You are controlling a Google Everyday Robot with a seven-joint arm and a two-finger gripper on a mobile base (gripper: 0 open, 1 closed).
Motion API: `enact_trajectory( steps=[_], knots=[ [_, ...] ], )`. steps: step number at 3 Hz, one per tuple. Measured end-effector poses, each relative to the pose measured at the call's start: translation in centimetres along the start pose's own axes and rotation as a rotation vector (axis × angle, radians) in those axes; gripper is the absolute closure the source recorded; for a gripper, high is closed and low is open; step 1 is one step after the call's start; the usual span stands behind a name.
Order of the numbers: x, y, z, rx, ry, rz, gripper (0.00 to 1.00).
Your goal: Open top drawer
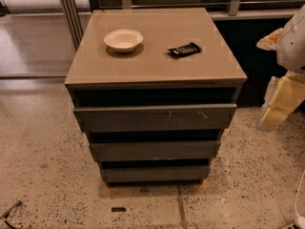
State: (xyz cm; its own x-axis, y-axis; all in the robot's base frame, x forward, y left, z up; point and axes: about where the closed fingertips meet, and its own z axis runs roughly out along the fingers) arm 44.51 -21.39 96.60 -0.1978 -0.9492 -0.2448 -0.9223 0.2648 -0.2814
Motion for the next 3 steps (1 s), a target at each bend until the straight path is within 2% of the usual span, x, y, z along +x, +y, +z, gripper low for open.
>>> enact_trajectory(
  steps=[1, 2, 3],
  knots=[
    [-0.3, 0.2, 4.3, 0.017, -0.106, -0.027, 0.00],
    [-1.8, -0.7, 9.3, 0.033, -0.203, -0.054, 0.00],
    [-3.3, -1.8, 14.4, 0.013, -0.254, -0.069, 0.00]
  ],
)
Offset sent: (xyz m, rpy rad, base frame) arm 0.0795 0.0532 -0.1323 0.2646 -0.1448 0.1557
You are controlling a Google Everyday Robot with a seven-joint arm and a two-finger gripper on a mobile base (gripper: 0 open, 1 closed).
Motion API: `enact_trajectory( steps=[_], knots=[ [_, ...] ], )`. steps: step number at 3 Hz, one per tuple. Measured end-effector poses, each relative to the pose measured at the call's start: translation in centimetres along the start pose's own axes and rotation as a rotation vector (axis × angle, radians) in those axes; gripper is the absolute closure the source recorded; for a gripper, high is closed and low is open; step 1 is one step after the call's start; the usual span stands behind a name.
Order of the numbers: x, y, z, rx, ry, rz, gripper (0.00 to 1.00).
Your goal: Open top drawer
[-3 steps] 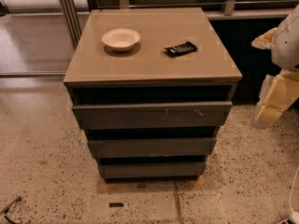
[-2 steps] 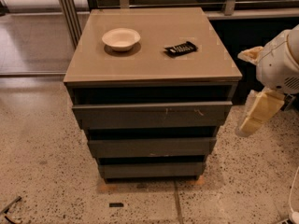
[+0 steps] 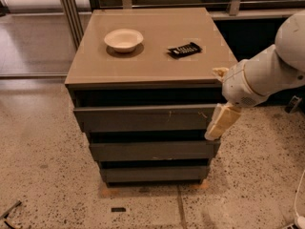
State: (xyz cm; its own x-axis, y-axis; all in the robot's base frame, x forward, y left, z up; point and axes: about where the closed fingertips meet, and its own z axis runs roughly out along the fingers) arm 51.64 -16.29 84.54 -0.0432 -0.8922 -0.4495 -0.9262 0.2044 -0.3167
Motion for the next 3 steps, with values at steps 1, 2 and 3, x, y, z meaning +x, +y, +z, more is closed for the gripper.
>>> enact_trajectory(
  steps=[1, 2, 3],
  knots=[
    [-0.4, -0.9, 4.9, -0.038, -0.019, -0.010, 0.00],
    [-0.7, -1.7, 9.0, -0.070, -0.006, -0.025, 0.00],
    [-0.6, -2.4, 13.3, -0.101, 0.044, -0.043, 0.00]
  ],
)
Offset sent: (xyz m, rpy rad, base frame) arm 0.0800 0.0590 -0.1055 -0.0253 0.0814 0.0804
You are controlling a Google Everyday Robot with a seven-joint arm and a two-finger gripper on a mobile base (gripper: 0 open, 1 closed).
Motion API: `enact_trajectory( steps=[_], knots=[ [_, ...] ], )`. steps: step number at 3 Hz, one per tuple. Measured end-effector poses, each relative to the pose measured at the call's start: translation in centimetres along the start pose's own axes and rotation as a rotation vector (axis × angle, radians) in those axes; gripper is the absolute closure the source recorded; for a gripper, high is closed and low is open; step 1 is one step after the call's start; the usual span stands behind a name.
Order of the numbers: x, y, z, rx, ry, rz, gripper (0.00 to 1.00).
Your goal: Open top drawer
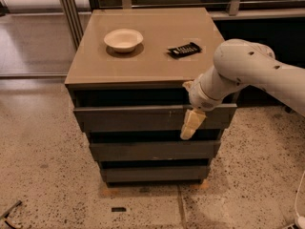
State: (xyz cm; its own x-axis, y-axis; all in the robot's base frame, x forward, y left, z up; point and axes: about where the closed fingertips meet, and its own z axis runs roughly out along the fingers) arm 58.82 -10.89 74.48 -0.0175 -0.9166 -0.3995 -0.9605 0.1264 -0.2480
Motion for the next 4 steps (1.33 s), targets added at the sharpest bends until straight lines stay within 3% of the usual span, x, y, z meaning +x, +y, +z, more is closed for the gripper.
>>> enact_trajectory(
  steps=[2, 4],
  knots=[
    [0.4, 0.1, 0.6, 0.001, 0.018, -0.011, 0.00],
    [2.5, 0.0, 3.9, -0.008, 0.044, -0.005, 0.00]
  ],
)
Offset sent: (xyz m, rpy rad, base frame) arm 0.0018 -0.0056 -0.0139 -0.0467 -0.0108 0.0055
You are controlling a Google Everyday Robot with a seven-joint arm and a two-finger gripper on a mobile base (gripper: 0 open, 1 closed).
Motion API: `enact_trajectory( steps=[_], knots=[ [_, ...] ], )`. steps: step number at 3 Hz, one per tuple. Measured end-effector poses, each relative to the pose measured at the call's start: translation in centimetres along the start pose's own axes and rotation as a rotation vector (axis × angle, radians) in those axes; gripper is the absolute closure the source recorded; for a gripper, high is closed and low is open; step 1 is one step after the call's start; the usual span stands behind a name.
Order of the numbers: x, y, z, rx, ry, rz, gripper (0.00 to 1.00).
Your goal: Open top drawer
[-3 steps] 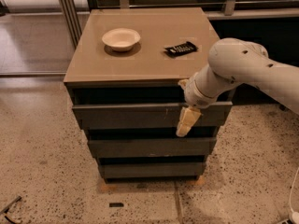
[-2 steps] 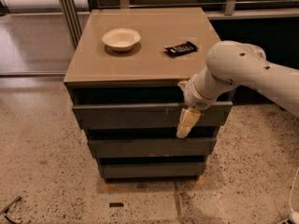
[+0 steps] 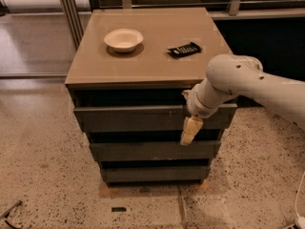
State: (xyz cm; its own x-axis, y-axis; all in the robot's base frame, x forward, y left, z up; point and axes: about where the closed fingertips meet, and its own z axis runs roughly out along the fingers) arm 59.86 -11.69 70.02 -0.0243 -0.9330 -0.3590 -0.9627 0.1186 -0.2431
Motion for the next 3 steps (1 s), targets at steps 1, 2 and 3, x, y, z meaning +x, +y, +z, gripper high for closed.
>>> enact_trajectory(
  steps=[1, 2, 3],
  knots=[
    [0.7, -0.7, 2.2, 0.006, -0.011, -0.008, 0.00],
    [1.6, -3.3, 6.7, 0.030, -0.064, -0.056, 0.00],
    [1.6, -3.3, 6.7, 0.030, -0.064, -0.056, 0.00]
  ],
)
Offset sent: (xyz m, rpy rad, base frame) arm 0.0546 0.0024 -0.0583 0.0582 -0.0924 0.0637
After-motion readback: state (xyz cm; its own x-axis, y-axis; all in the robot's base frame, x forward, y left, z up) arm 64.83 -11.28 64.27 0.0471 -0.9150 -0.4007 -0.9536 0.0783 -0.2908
